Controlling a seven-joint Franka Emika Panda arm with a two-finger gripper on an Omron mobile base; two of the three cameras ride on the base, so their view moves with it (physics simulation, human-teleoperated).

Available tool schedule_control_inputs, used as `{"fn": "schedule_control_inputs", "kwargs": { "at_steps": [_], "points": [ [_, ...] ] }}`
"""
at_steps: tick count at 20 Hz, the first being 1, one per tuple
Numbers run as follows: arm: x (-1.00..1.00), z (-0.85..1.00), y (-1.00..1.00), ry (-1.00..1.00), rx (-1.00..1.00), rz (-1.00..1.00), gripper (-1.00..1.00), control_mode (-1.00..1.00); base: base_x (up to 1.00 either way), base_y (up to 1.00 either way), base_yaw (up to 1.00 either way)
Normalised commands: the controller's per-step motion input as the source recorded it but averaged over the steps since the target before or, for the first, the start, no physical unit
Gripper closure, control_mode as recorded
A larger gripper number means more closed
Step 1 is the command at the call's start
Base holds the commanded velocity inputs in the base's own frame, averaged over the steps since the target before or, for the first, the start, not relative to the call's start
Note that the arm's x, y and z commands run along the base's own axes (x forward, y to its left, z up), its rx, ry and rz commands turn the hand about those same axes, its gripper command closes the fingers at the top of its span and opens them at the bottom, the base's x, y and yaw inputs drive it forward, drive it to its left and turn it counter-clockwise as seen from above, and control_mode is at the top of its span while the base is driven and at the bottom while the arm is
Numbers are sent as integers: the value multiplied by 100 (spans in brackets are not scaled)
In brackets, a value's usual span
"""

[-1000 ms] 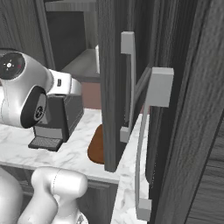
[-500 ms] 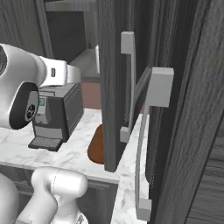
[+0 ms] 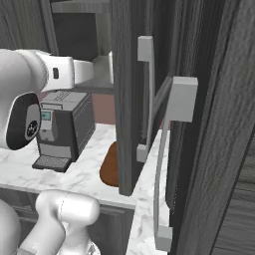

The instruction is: Grab the spray bottle from the cabinet, then place it next to the cutting board for sanitizing. Then grab the dish brush from the countertop next to the sink and place it next to the cutting board.

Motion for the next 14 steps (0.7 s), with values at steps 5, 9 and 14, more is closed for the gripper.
{"fn": "schedule_control_inputs", "kwargs": {
  "at_steps": [5, 9, 14],
  "points": [
    [0, 4, -12, -19, 0, 0, -100, -100, 0, 0, 0],
    [5, 0, -11, -3, 0, 0, -100, -100, 0, 0, 0],
    [18, 0, -9, -1, 0, 0, -100, -100, 0, 0, 0]
  ]
}}
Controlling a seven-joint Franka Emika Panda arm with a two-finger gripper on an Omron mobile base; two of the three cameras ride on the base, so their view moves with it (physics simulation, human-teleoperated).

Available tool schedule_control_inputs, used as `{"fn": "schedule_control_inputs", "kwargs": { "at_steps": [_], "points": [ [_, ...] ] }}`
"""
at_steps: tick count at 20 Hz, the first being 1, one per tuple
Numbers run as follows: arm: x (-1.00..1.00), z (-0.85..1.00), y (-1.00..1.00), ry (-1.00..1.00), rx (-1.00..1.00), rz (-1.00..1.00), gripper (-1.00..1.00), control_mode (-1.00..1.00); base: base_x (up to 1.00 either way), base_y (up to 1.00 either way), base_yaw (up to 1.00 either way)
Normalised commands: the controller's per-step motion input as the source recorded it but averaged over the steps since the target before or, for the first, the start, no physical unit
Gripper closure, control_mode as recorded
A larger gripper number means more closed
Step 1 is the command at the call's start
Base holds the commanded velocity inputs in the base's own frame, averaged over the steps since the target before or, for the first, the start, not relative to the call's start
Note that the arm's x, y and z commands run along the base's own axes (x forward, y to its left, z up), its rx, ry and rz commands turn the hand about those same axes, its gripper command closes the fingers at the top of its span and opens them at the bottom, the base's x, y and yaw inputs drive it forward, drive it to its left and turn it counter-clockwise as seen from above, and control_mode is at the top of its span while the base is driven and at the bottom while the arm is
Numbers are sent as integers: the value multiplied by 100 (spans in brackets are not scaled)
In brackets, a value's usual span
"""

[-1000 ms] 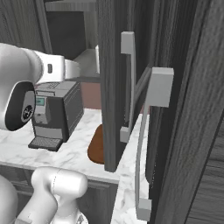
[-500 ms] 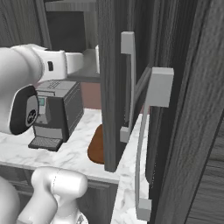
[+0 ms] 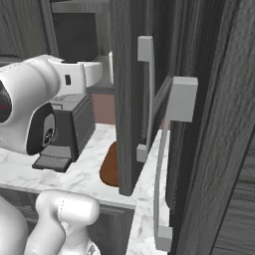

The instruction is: Grab the spray bottle from the cabinet, then place it next to the cutting board for sanitizing. Then grab the dish brush from the countertop next to the sink and place it next to the cutting board.

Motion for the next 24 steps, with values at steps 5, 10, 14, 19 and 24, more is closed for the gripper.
{"fn": "schedule_control_inputs", "kwargs": {
  "at_steps": [5, 10, 14, 19, 24],
  "points": [
    [26, 1, -11, -1, 0, 0, -100, -100, 0, 0, 0],
    [35, 1, -2, 0, 0, 0, -100, -100, 0, 0, 0],
    [40, 0, 0, 0, 0, 0, -100, -100, 0, 0, 0],
    [37, 0, -1, 0, 0, 0, -100, -100, 0, 0, 0],
    [29, 0, -4, 0, 0, -3, -100, -100, 0, 0, 0]
  ]
}}
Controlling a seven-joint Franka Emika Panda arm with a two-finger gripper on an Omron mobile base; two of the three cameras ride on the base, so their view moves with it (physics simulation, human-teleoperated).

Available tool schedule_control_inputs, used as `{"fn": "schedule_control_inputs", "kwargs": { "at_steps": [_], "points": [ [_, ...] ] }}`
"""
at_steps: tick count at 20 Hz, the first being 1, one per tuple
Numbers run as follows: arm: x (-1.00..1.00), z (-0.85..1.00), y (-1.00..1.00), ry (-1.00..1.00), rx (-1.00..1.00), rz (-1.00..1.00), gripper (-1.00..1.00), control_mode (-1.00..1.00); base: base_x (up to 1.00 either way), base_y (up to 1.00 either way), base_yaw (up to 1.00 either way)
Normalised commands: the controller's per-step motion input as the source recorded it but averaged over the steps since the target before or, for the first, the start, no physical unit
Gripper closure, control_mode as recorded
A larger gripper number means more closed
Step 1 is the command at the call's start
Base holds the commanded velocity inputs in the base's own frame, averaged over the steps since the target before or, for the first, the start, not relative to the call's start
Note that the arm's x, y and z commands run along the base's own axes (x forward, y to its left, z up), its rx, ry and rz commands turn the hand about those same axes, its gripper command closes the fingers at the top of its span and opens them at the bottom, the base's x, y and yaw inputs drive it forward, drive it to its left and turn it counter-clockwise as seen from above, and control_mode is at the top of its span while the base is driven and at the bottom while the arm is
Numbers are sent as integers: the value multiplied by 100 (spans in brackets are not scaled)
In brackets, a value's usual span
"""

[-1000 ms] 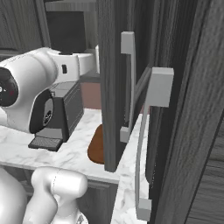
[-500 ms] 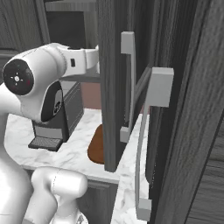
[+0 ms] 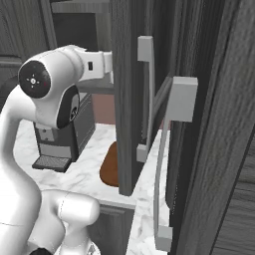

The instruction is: Grab the spray bottle from the cabinet, then place it next to the cutting board for sanitizing. Then grab the dish brush from the countertop next to the sink and place it next to the cutting board.

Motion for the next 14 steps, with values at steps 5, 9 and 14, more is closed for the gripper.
{"fn": "schedule_control_inputs", "kwargs": {
  "at_steps": [5, 9, 14],
  "points": [
    [27, 0, -1, 0, 0, -4, -100, -100, 0, 0, 0],
    [33, 0, -1, 0, 0, -2, -100, -100, 0, 0, 0],
    [43, -3, -6, 0, 0, -1, -100, -100, 0, 0, 0]
  ]
}}
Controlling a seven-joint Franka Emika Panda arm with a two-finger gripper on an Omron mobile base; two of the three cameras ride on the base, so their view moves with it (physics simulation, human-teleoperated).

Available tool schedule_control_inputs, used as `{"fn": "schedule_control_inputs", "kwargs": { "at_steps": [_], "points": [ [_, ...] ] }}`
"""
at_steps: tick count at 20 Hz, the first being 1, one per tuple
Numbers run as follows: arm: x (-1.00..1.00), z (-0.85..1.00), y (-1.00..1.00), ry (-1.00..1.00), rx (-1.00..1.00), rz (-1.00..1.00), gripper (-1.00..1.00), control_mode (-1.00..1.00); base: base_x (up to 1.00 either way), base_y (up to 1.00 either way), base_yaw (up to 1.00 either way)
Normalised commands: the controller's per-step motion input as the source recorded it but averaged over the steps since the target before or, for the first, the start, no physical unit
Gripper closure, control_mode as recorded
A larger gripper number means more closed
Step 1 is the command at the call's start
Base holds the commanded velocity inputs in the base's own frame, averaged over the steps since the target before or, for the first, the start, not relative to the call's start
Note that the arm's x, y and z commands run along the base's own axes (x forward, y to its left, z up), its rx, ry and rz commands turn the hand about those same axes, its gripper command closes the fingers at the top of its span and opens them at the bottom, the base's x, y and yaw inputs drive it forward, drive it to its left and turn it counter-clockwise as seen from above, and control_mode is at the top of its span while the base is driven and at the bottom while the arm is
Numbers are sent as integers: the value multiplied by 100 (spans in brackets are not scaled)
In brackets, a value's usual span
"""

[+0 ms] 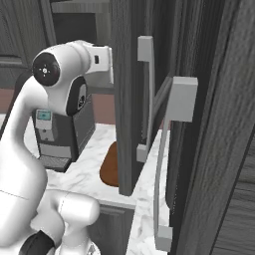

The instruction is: Grab the spray bottle from the cabinet, then place it next to the cutting board for sanitizing. Then grab the dish brush from the countertop next to the sink and place it next to the cutting board.

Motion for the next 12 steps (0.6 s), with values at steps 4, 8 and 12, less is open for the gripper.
{"fn": "schedule_control_inputs", "kwargs": {
  "at_steps": [4, 8, 12],
  "points": [
    [30, -6, -15, 0, 0, 0, -100, -100, 0, 0, 0],
    [25, -9, -5, -1, 0, 0, -100, -100, 0, 0, 0],
    [16, -18, -4, -5, 1, 0, -100, -100, 0, 0, 0]
  ]
}}
